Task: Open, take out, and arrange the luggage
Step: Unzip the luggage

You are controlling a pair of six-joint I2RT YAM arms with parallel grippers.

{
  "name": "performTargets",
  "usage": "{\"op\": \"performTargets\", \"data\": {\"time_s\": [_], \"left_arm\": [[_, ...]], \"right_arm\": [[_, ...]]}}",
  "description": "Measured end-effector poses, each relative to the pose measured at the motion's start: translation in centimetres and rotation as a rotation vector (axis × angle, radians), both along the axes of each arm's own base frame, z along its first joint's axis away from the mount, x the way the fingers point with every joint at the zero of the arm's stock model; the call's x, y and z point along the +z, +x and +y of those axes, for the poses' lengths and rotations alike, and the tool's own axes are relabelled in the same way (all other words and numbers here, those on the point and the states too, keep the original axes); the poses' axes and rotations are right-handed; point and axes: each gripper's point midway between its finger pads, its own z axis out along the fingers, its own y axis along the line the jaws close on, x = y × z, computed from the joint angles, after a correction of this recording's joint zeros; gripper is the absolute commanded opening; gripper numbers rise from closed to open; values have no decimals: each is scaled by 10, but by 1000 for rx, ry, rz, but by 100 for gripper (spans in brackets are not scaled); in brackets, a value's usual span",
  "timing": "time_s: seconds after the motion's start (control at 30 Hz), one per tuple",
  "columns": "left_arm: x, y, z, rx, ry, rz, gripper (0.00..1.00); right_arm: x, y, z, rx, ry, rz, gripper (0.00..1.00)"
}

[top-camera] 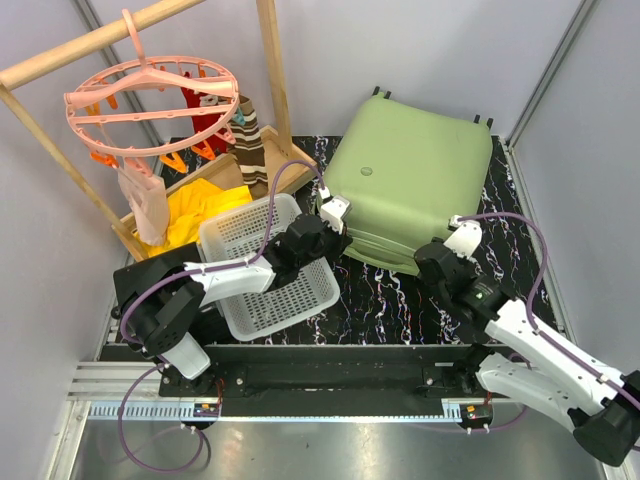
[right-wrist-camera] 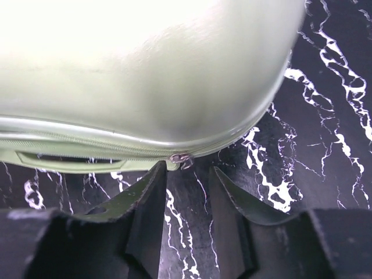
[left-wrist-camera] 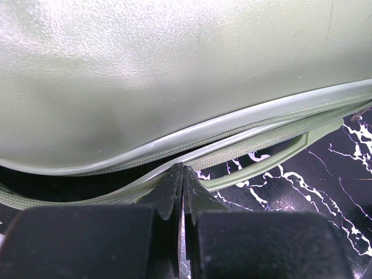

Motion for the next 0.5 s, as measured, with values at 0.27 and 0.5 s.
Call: {"op": "performTargets", "data": {"time_s": [0.27, 0.5], "left_arm": [[0, 0, 0, -2, -1, 1, 0], [0, 0, 0, -4, -2, 2, 0]], "right_arm": [[-23, 3, 13, 80, -69, 95, 48], [-24, 1, 9, 76, -70, 84, 50]]}}
